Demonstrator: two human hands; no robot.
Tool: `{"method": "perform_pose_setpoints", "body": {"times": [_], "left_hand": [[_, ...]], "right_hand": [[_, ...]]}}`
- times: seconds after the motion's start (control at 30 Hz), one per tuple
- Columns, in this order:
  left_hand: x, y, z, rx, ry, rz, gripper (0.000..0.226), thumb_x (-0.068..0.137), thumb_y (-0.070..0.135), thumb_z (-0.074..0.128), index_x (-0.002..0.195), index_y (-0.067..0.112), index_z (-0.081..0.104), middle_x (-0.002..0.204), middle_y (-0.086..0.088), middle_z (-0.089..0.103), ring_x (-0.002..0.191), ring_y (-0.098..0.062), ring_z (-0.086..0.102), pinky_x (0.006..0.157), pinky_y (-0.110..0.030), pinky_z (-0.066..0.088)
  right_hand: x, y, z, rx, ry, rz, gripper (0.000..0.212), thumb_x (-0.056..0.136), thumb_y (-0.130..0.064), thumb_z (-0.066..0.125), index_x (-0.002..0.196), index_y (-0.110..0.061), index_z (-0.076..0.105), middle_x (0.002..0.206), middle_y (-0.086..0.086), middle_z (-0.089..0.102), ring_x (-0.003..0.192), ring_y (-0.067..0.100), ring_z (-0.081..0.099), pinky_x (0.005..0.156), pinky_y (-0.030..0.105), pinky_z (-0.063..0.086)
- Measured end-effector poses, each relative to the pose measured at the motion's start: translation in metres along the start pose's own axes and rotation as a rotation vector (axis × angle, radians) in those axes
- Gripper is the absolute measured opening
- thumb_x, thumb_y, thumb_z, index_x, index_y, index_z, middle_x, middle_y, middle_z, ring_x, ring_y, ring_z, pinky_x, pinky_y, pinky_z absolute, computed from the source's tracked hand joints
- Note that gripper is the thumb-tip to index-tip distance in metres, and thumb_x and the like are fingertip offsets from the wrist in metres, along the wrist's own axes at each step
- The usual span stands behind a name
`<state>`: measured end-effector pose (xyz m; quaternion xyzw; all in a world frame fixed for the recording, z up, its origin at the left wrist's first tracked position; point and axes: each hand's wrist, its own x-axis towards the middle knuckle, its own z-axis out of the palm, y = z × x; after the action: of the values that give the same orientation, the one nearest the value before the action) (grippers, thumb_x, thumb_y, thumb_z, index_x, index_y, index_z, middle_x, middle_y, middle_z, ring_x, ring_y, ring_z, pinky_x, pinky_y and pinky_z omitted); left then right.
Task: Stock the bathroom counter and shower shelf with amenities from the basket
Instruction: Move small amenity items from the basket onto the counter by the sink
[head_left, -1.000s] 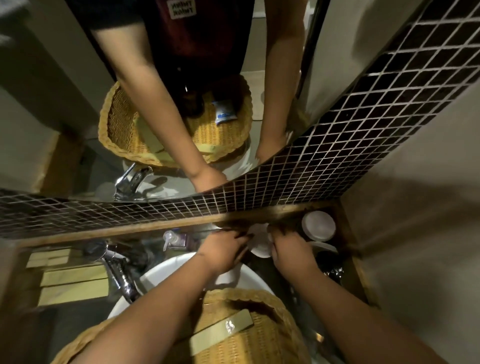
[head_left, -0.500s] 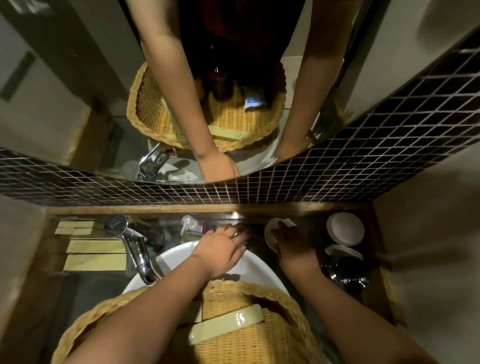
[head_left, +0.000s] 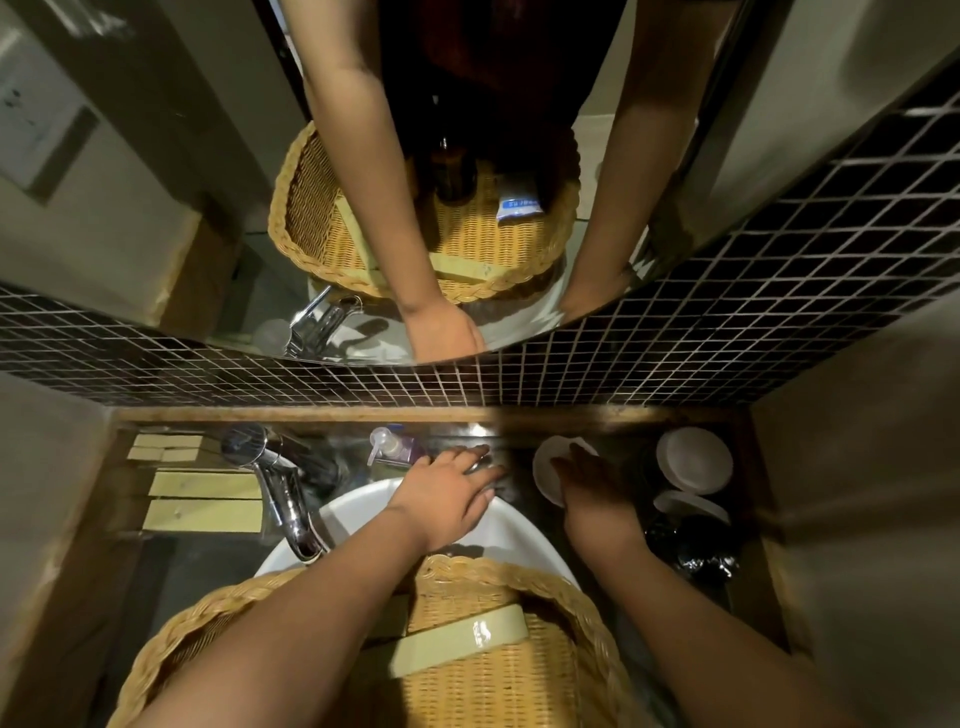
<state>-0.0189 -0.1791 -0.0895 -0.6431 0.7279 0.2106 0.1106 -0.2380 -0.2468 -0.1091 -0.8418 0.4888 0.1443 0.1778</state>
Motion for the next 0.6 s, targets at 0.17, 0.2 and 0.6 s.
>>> {"method": "perform_pose_setpoints", "body": {"times": [0.17,0.2,0.6], "left_hand": [[0.000,0.000,0.002,0.008,0.002,0.008,0.052,0.105,0.050,0.019,0.155,0.038,0.026,0.160,-0.002,0.034,0.141,-0.027,0.034,0.105,-0.047,0.036],[0.000,0.000,0.002,0.014,0.010,0.014,0.052,0.105,0.050,0.019,0.155,0.039,0.024,0.159,-0.001,0.034,0.142,-0.026,0.033,0.105,-0.047,0.036],[-0.016,0.006,-0.011,-0.036,0.116,-0.002,0.056,0.101,0.060,0.014,0.156,0.046,0.014,0.165,-0.002,0.021,0.148,-0.029,0.022,0.111,-0.047,0.030]], "right_hand": [[0.003,0.002,0.002,-0.005,-0.028,-0.009,0.064,0.101,-0.016,0.045,0.158,-0.029,0.020,0.167,0.005,0.007,0.148,0.031,0.020,0.111,0.040,0.038],[0.001,0.002,0.003,-0.024,-0.022,-0.015,0.068,0.101,-0.017,0.044,0.159,-0.031,0.013,0.168,0.004,0.001,0.150,0.030,0.015,0.110,0.040,0.040],[-0.023,0.007,0.012,0.024,-0.032,-0.014,0.074,0.103,-0.044,0.038,0.160,-0.019,-0.002,0.168,0.008,0.004,0.152,0.028,0.012,0.121,0.040,0.019]]}}
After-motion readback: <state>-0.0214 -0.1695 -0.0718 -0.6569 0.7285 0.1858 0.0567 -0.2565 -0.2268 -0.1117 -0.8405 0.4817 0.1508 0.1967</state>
